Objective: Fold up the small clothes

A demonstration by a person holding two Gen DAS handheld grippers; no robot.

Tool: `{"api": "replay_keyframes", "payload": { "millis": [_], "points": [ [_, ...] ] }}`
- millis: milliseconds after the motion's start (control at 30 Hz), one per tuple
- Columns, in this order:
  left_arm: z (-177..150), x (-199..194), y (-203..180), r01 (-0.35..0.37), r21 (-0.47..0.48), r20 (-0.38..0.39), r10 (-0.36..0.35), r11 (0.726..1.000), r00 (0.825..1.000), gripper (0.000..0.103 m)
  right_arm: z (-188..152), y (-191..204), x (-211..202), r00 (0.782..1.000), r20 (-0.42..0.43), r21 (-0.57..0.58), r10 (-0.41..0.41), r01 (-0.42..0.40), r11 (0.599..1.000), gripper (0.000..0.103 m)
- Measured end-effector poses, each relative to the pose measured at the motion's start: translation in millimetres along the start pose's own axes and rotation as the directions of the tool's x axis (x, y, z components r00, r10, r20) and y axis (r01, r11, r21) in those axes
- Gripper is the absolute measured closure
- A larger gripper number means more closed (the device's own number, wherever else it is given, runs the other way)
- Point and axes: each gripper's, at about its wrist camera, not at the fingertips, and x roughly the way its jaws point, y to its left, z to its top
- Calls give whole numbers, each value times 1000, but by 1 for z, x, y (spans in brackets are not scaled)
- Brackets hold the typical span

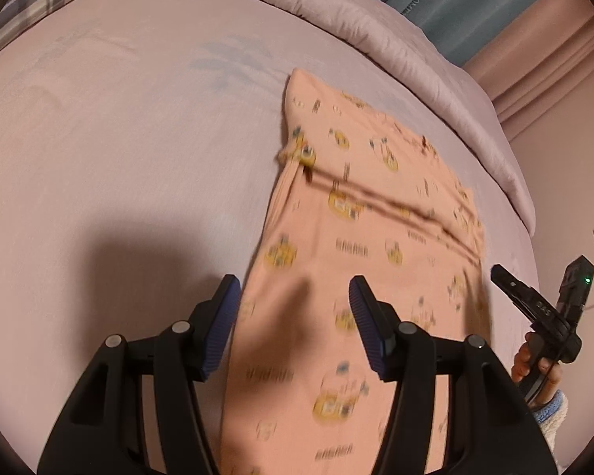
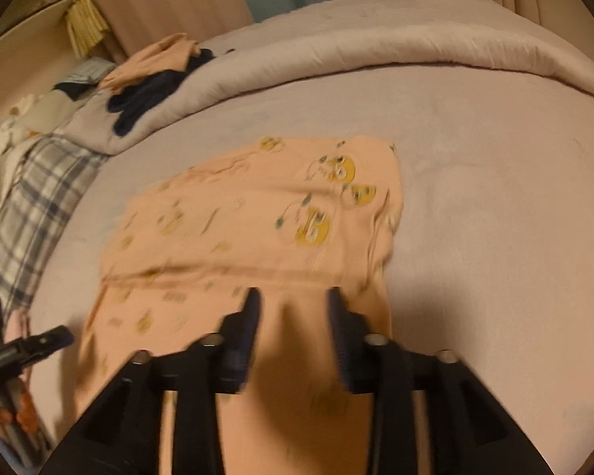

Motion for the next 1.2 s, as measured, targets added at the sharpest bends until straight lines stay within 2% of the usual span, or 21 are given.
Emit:
{"api": "replay_keyframes", "payload": {
  "millis": [200, 333, 467, 633, 833, 900, 1100, 1200],
  "points": [
    [-38, -17, 18, -4, -14, -25, 4, 1000, 1000, 43, -37, -13, -27, 998, -37, 13, 45, -45, 999, 62],
    [-62, -19, 32, 75, -61, -66, -79, 995, 995, 43, -62, -28, -46, 998, -54, 43, 24, -22, 999, 62],
    [-76, -21, 33, 91, -61, -78, -96, 994, 992, 43, -80, -46, -55, 996, -86, 94, 20, -12, 996, 62],
    [-86, -25, 38, 163, -95, -107, -173, 982, 979, 43, -100, -61, -59, 989, -127, 162, 80, -59, 985, 62],
    [-98, -30, 48, 224, -135, -129, -242, 965, 962, 43, -111, -62, -56, 953, -209, 180, 219, -182, 967, 62],
    [-102, -32, 51, 239, -150, -136, -259, 959, 956, 43, -114, -62, -56, 939, -242, 182, 245, -204, 962, 62],
    [-111, -34, 51, 270, -146, -175, -293, 952, 940, 43, -127, -58, -56, 915, -273, 192, 297, -250, 949, 62],
    [-109, -27, 52, 316, -178, -196, -349, 932, 917, 43, -126, -56, -52, 906, -274, 191, 323, -278, 941, 61]
  ]
}}
